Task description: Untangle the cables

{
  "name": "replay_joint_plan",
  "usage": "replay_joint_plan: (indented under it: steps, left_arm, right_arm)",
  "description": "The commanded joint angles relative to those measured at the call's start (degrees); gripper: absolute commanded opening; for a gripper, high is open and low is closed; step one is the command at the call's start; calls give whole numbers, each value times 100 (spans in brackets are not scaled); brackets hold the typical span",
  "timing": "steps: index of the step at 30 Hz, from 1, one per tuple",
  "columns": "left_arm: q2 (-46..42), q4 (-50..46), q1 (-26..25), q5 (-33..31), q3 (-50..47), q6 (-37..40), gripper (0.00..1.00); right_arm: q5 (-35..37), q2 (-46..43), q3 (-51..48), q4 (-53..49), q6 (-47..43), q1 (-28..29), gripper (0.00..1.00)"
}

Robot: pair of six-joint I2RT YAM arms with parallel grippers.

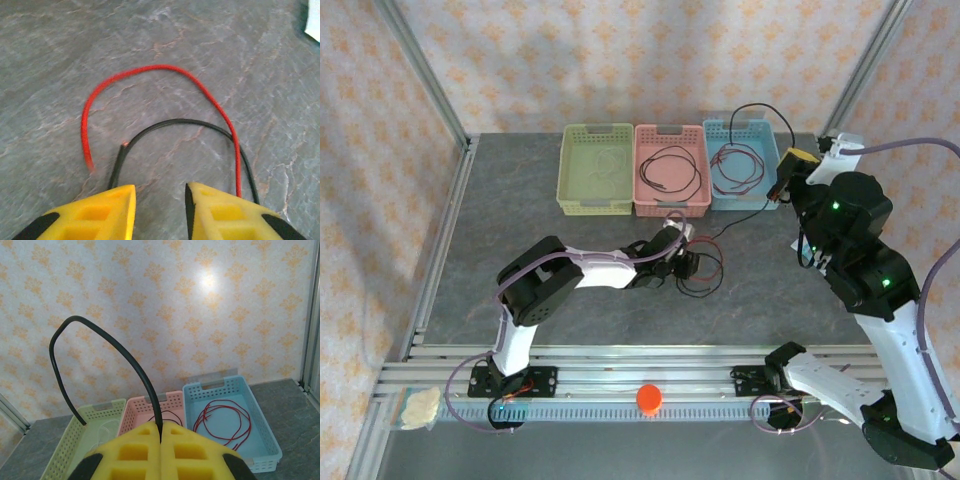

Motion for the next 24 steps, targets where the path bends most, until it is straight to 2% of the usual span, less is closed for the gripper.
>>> replay_joint_plan:
  steps: [1, 8, 11, 14, 18, 21, 24]
  left_arm:
    - [-348, -8, 91, -221, -175, -89, 29]
    - [-466, 4, 114, -350, -403, -109, 22]
    - [-656, 12, 145, -316, -435, -101, 22]
    - [-782, 97, 145, -260, -499, -52, 47]
    - [-1095, 373, 144, -149, -689, 37, 66]
    - [-1296, 551, 141, -44, -784, 101, 73]
    - [-1362, 589, 147, 45, -740, 203, 72]
  right_arm:
    - [180, -130, 180, 235, -86, 30, 0]
    - [320, -179, 189, 269, -137, 29, 0]
    - [344, -200, 171, 322, -156, 30, 0]
    - [271, -153, 153, 312, -160, 29, 0]
    - [139, -47, 39, 252, -137, 29, 0]
    - [17, -38, -102, 310, -63, 30, 0]
    - [-80, -20, -185, 342, 3, 34, 0]
